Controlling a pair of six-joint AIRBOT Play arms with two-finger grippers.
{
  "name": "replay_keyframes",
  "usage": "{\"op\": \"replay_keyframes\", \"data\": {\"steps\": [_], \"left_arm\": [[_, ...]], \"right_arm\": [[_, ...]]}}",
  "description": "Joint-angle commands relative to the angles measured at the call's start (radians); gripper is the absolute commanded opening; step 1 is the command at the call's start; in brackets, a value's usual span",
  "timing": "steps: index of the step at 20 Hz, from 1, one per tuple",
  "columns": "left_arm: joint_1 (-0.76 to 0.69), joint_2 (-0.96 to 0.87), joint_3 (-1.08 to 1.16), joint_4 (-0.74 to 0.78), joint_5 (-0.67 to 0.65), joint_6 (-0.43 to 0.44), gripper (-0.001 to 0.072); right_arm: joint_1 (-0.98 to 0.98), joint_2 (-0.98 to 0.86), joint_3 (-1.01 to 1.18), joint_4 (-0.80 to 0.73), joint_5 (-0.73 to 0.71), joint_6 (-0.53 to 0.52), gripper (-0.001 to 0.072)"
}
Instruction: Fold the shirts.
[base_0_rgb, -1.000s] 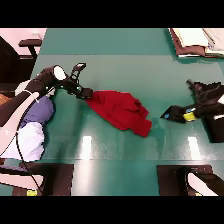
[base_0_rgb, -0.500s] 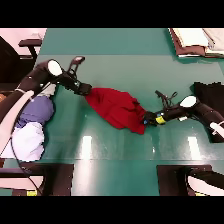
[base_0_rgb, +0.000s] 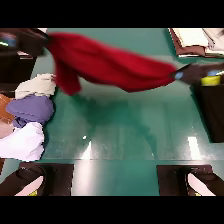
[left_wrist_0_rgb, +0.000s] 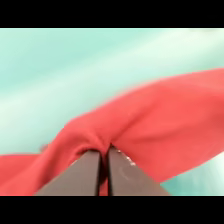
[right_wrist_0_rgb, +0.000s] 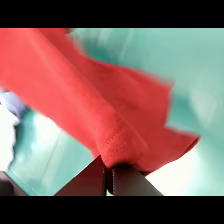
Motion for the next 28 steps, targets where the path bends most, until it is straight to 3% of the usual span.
{"op": "replay_keyframes", "data": {"steps": [1, 4, 7, 9, 12, 16, 19, 20, 21, 22, 25, 28], "left_arm": [[0.0, 0.09, 0.13, 0.01, -0.055, -0.001, 0.0027], [0.0, 0.064, 0.124, 0.011, -0.116, -0.006, 0.0027], [0.0, 0.004, 0.026, 0.008, -0.185, -0.009, 0.0027], [0.0, -0.029, -0.12, 0.008, -0.197, -0.009, 0.0027], [-0.009, -0.044, -0.421, -0.023, -0.179, -0.008, 0.0026], [-0.186, -0.043, -0.708, -0.049, -0.216, -0.007, 0.0026], [-0.336, -0.043, -0.74, -0.103, -0.223, -0.008, 0.003], [-0.356, -0.043, -0.735, -0.12, -0.209, -0.008, 0.0146], [-0.356, -0.043, -0.727, -0.123, -0.191, -0.008, 0.0485], [-0.347, -0.043, -0.71, -0.104, -0.166, -0.008, 0.0646], [-0.243, -0.044, -0.636, -0.03, -0.1, -0.012, 0.0645], [-0.023, -0.06, -0.616, -0.015, 0.0, -0.04, 0.0644]], "right_arm": [[-0.056, 0.053, 0.205, -0.006, 0.078, 0.079, 0.0018], [-0.035, 0.001, 0.266, -0.086, 0.143, 0.138, 0.0018], [0.081, -0.072, 0.208, -0.271, 0.151, 0.156, 0.0018], [0.17, -0.112, 0.108, -0.378, 0.149, 0.158, 0.0017], [0.225, -0.139, -0.037, -0.42, 0.137, 0.166, 0.0018], [0.211, -0.077, -0.159, -0.42, 0.099, 0.176, 0.0018], [0.161, -0.019, -0.204, -0.42, 0.099, 0.18, 0.0018], [0.139, -0.006, -0.206, -0.419, 0.098, 0.185, 0.0017], [0.119, 0.005, -0.206, -0.415, 0.096, 0.185, 0.0018], [0.099, 0.012, -0.206, -0.412, 0.097, 0.185, 0.0018], [0.075, 0.014, -0.206, -0.411, 0.102, 0.185, 0.0018], [0.096, 0.002, -0.206, -0.412, 0.101, 0.185, 0.0018]]}}
